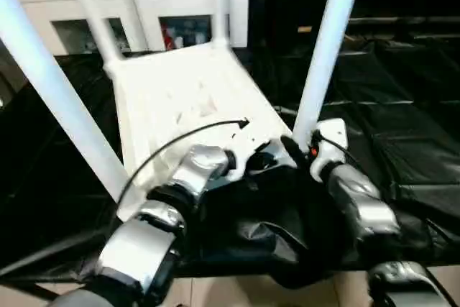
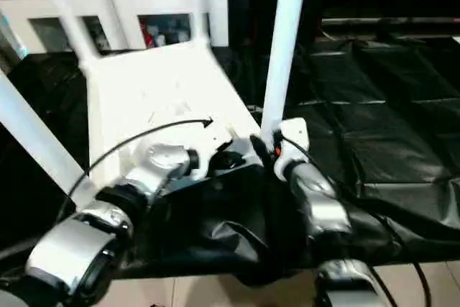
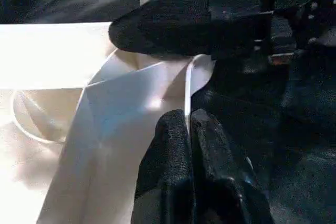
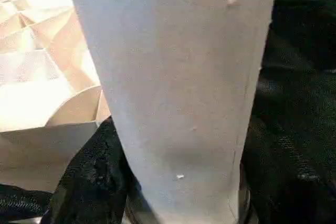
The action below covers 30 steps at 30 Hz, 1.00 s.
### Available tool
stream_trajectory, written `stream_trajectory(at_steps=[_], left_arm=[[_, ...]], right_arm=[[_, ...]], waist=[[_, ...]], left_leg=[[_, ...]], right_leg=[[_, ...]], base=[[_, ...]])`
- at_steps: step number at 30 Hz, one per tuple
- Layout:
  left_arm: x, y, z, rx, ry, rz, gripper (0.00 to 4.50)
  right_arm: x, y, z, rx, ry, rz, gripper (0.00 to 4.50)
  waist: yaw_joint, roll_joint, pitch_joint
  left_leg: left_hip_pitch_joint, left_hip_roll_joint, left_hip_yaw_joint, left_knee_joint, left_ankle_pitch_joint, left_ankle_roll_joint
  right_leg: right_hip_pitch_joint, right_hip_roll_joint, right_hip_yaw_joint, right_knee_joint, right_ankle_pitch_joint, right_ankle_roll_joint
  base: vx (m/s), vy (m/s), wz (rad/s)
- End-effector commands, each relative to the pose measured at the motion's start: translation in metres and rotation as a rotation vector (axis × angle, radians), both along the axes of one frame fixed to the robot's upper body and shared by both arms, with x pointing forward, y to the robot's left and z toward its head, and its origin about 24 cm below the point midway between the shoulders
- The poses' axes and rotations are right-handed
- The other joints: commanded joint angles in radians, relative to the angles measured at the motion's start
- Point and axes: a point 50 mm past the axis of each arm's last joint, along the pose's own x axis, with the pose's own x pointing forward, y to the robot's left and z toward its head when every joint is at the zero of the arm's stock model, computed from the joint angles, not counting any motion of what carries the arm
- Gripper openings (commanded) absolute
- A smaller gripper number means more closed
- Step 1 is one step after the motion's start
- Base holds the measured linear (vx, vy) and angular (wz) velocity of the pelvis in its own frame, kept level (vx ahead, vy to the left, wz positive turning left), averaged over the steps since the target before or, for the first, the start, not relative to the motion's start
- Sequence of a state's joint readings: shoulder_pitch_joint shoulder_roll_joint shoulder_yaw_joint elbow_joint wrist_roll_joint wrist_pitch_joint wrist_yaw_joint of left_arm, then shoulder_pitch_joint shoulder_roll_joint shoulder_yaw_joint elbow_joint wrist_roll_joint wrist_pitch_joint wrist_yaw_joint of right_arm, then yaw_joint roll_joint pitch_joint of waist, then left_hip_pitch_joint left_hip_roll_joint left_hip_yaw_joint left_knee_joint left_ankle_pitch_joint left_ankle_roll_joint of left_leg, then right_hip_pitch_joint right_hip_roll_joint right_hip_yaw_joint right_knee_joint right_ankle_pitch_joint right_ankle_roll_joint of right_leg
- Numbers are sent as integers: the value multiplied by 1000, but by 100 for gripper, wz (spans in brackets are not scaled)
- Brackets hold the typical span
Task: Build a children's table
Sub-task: Rotate leg to tighten
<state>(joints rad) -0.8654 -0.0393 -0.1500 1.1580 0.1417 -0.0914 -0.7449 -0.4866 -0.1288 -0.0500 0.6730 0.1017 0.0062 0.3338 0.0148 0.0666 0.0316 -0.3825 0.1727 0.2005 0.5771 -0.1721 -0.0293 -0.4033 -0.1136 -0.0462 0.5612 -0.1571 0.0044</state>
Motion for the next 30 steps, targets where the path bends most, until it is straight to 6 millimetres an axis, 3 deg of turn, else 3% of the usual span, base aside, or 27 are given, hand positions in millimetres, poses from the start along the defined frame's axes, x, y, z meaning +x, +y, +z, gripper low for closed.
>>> stream_trajectory(at_steps=[1, 6, 10, 13, 14, 16, 17, 18, 20, 24, 29, 30], left_arm=[[-8, -28, 6, -96, -1, -44, 0], [-9, -13, 5, -73, 4, -154, 0], [-9, -1, 5, -55, 13, -215, 0], [-10, 9, 5, -38, 27, -279, 0], [-10, 10, 5, -38, 27, -280, 0], [-12, 18, 4, -19, 38, -341, 0], [-13, 21, 4, -11, 39, -358, 0], [-14, 24, 4, -11, 41, -388, 0], [-17, 30, 4, -15, 54, -443, 0], [-22, 36, 4, -22, 54, -495, 0], [-25, 41, 7, -87, 86, -510, 0], [-25, 42, 10, -122, 86, -511, 28]], right_arm=[[-11, 41, -18, -30, 76, 181, 322], [-20, 15, -3, -15, 38, 401, 366], [-40, -17, 7, -47, 64, 598, 366], [-55, -53, 17, -83, 97, 657, 366], [-55, -54, 17, -84, 97, 658, 366], [-69, -84, 26, -127, 146, 693, 366], [-72, -95, 29, -131, 162, 687, 366], [-75, -103, 34, -127, 174, 677, 366], [-78, -118, 44, -120, 169, 638, 366], [-80, -135, 59, -100, 124, 553, 366], [-77, -136, 65, -81, 55, 444, 366], [-75, -133, 63, -87, 45, 409, 369]], waist=[[-1, -36, -56], [5, -41, -55], [36, -40, -55], [47, -37, -55], [49, -38, -55], [54, -36, -56], [55, -37, -55], [59, -28, -54], [56, -35, -54], [49, -31, -55], [48, -25, -56], [50, -24, -56]], left_leg=[[14, 40, -18, -67, -282, 97], [9, 43, -17, -65, -261, 135], [10, 51, -13, -60, -219, 165], [12, 52, -13, -60, -229, 157], [12, 53, -14, -60, -230, 155], [14, 55, -14, -60, -239, 152], [13, 55, -14, -61, -241, 154], [10, 55, -16, -61, -240, 156], [8, 53, -15, -61, -246, 152], [8, 53, -16, -62, -242, 150], [9, 54, -15, -61, -217, 146], [9, 55, -15, -63, -206, 144]], right_leg=[[33, -33, 17, -73, -338, -184], [40, -33, 15, -71, -323, -188], [45, -33, 15, -63, -263, -201], [43, -35, 15, -66, -283, -205], [45, -35, 14, -64, -285, -205], [44, -35, 14, -65, -284, -208], [45, -35, 14, -65, -282, -210], [47, -37, 14, -64, -284, -212], [47, -37, 12, -66, -296, -211], [47, -38, 11, -68, -312, -210], [45, -36, 9, -63, -279, -224], [44, -36, 9, -61, -273, -226]], base=[[0, 0, 0], [0, 0, 0], [0, 0, 0], [0, 0, 0], [0, 0, 0], [0, 0, 0], [0, 0, 0], [0, 0, 0], [0, 0, 0], [0, 0, 0], [0, 0, 0], [0, 0, 0]])
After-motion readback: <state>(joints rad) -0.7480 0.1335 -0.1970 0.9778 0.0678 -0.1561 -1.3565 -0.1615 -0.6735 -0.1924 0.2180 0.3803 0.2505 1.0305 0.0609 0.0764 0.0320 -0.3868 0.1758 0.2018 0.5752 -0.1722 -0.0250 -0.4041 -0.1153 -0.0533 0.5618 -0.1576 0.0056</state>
